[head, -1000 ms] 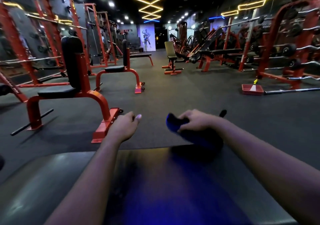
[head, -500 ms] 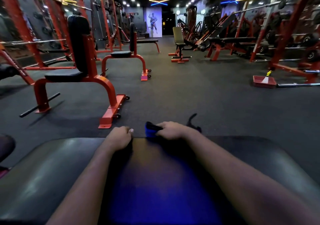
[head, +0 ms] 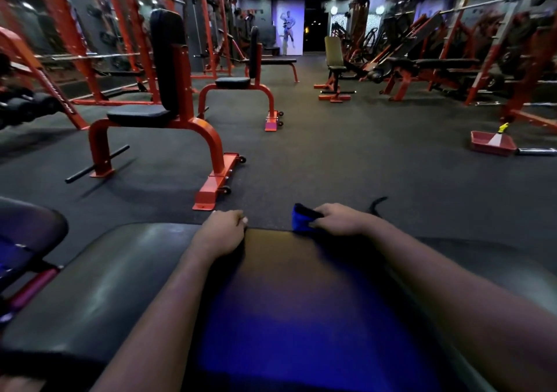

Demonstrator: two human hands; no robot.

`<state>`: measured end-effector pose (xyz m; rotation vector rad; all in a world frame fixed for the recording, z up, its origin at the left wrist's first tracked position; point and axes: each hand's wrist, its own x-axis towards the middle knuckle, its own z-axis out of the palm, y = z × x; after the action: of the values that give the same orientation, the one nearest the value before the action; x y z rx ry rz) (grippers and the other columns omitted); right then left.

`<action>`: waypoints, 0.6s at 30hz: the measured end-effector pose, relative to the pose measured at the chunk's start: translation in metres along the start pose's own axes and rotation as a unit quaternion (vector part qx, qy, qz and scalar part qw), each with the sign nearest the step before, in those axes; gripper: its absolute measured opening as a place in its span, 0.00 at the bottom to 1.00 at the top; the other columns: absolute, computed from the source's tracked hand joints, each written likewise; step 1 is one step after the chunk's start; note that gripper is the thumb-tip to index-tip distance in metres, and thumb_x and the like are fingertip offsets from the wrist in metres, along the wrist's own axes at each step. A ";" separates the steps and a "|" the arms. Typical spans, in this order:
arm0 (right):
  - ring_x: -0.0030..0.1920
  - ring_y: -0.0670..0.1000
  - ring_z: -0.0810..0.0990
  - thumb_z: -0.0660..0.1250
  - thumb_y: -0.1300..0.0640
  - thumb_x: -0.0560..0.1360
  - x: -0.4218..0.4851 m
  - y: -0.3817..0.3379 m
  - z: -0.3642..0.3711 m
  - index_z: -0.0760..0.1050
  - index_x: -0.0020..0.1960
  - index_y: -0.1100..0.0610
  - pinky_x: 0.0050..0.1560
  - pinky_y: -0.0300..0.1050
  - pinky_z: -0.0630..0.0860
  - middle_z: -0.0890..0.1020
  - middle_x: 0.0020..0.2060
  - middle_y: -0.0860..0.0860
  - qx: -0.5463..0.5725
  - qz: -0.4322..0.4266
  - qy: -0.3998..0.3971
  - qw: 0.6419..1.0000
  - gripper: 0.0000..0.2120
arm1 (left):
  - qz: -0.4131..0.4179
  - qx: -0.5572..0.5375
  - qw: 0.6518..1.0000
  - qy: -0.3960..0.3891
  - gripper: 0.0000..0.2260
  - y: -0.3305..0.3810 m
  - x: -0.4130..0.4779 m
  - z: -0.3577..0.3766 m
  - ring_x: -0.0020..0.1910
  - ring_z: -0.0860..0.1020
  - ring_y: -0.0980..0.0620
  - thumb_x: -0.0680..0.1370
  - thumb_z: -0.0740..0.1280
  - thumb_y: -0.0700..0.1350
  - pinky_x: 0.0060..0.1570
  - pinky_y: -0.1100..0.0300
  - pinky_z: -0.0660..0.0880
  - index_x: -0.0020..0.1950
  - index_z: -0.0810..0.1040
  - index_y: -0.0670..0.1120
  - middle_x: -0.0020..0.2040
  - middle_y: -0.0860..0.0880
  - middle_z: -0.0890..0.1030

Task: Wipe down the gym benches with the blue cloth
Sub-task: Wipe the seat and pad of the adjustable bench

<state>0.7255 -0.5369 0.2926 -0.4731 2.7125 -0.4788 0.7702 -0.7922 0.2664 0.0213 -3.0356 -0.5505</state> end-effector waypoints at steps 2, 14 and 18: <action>0.60 0.57 0.78 0.61 0.46 0.78 0.020 -0.047 0.015 0.75 0.61 0.46 0.58 0.47 0.73 0.80 0.61 0.56 -0.017 -0.023 0.016 0.999 0.13 | -0.020 0.022 1.000 0.006 0.12 -0.012 -0.002 -0.006 0.57 0.75 0.38 0.83 0.56 0.47 0.58 0.50 0.71 0.41 0.71 0.48 0.54 0.39 0.80; 0.56 0.52 0.80 0.63 0.51 0.81 -0.002 -0.012 0.000 0.77 0.59 0.44 0.59 0.45 0.74 0.82 0.58 0.52 0.041 -0.031 -0.014 0.999 0.09 | -0.061 0.020 0.998 0.024 0.11 -0.050 -0.004 -0.021 0.58 0.76 0.37 0.82 0.55 0.47 0.61 0.50 0.69 0.44 0.73 0.47 0.57 0.38 0.80; 0.60 0.56 0.78 0.62 0.47 0.79 0.013 -0.048 0.014 0.76 0.63 0.45 0.60 0.48 0.74 0.80 0.60 0.55 -0.015 -0.013 0.011 1.000 0.14 | -0.052 0.022 0.998 0.030 0.11 -0.051 -0.007 -0.021 0.58 0.75 0.37 0.83 0.55 0.46 0.61 0.50 0.67 0.42 0.70 0.48 0.56 0.38 0.80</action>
<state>0.7318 -0.5880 0.2951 -0.5156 2.7411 -0.4532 0.7781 -0.8467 0.2677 0.1965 -3.0005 -0.4803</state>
